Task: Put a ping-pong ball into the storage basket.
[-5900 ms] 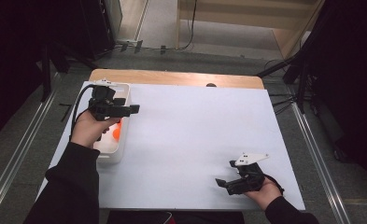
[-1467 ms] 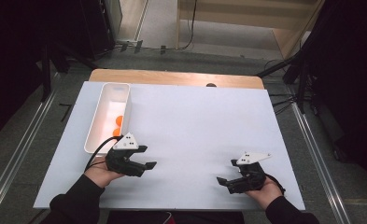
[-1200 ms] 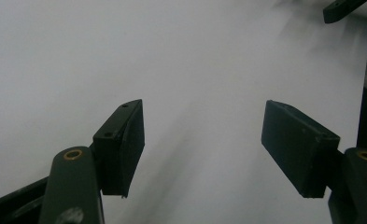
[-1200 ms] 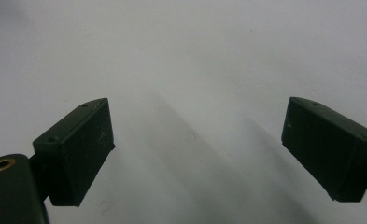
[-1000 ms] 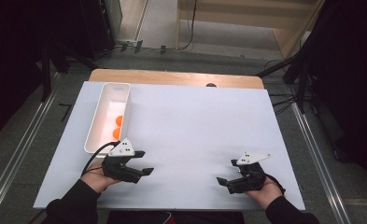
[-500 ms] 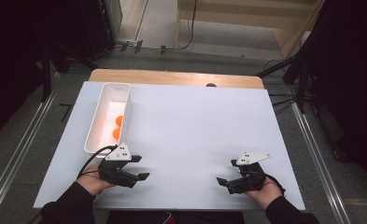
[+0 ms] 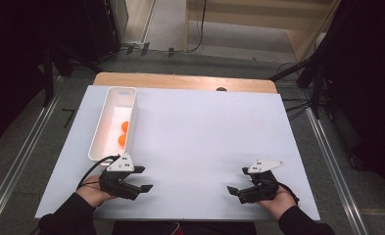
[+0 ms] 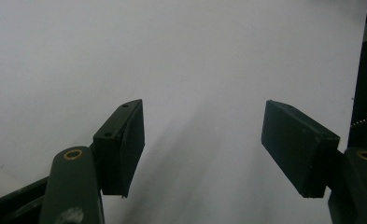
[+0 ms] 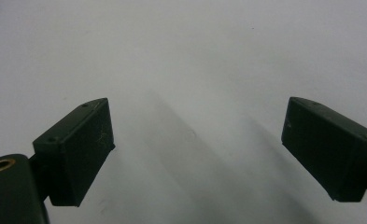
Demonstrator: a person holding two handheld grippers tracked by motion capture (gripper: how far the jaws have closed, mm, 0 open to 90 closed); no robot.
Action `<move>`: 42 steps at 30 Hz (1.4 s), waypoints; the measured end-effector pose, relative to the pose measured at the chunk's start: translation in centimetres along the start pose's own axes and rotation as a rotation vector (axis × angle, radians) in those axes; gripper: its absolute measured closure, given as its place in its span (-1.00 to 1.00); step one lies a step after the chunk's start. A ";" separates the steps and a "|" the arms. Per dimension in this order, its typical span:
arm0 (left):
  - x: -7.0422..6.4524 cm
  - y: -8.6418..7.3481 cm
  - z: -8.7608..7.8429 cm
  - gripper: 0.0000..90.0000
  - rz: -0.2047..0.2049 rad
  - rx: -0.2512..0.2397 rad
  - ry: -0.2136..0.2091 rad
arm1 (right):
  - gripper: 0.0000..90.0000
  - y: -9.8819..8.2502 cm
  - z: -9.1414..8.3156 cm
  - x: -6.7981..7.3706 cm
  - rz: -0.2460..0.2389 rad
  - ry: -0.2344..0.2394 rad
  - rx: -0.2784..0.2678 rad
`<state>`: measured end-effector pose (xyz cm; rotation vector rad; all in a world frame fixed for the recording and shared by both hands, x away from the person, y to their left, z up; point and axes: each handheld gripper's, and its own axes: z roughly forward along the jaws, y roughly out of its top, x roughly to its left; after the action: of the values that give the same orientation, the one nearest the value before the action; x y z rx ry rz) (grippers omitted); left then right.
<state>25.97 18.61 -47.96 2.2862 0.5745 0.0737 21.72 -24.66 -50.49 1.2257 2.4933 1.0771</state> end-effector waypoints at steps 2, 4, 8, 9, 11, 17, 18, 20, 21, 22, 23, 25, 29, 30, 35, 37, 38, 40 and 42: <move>0.0 -0.1 0.0 -0.32 -0.001 0.001 0.000 | -0.83 0.0 0.0 0.0 0.000 0.000 0.000; 0.0 -0.1 0.0 -0.32 -0.003 0.003 0.000 | -0.83 0.0 0.0 0.1 0.005 0.000 0.002; 0.0 -0.2 -0.1 -0.32 -0.001 0.000 0.001 | -0.83 0.0 0.0 0.0 0.002 0.001 0.003; 0.0 -0.3 -0.1 -0.32 -0.001 -0.001 0.000 | -0.83 0.0 0.0 0.0 0.002 0.002 0.003; 0.0 -0.3 -0.2 -0.32 0.003 0.003 0.001 | -0.83 0.0 0.0 0.0 0.003 0.001 0.003; 0.0 -0.3 -0.2 -0.32 0.005 0.004 -0.002 | -0.83 0.0 0.0 0.1 0.006 -0.001 0.003; 0.0 -0.3 -0.2 -0.32 0.004 0.005 -0.002 | -0.83 0.0 0.0 0.1 0.006 -0.001 0.003; 0.0 -0.3 -0.2 -0.32 0.004 0.004 -0.001 | -0.83 0.0 0.0 0.1 0.005 -0.001 0.004; 0.0 -0.3 -0.2 -0.32 0.003 0.004 -0.001 | -0.83 0.0 0.0 0.1 0.006 -0.001 0.004; 0.0 -0.3 -0.2 -0.32 0.004 0.005 -0.001 | -0.83 0.0 0.0 0.1 0.004 -0.001 0.004; 0.0 -0.3 -0.2 -0.32 0.003 0.004 -0.001 | -0.83 0.0 0.0 0.1 0.005 -0.001 0.004; 0.0 -0.3 -0.2 -0.32 0.004 0.006 0.002 | -0.83 0.0 0.0 0.1 0.005 -0.002 0.004; 0.0 -0.3 -0.2 -0.32 0.004 0.007 0.002 | -0.83 0.0 0.1 0.1 0.004 -0.001 0.005; 0.0 -0.3 -0.1 -0.32 0.003 0.008 0.002 | -0.83 0.0 0.1 0.1 0.004 -0.001 0.005; 0.0 -0.3 -0.1 -0.32 0.003 0.009 0.001 | -0.83 0.0 0.1 0.1 0.003 -0.001 0.004; 0.0 -0.3 -0.1 -0.32 0.004 0.010 -0.001 | -0.83 0.0 0.1 0.1 0.003 -0.001 0.004; 0.0 -0.3 -0.1 -0.32 0.004 0.011 0.000 | -0.83 0.0 0.1 0.1 0.005 -0.002 0.005; 0.0 -0.4 -0.1 -0.32 0.003 0.012 -0.001 | -0.83 0.0 0.1 0.0 -0.001 -0.002 0.004; 0.0 -0.4 -0.1 -0.32 0.003 0.013 -0.001 | -0.83 0.0 0.1 0.0 -0.002 -0.002 0.004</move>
<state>25.82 18.90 -48.12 2.2994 0.5725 0.0710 21.74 -24.56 -50.58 1.2252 2.4956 1.0699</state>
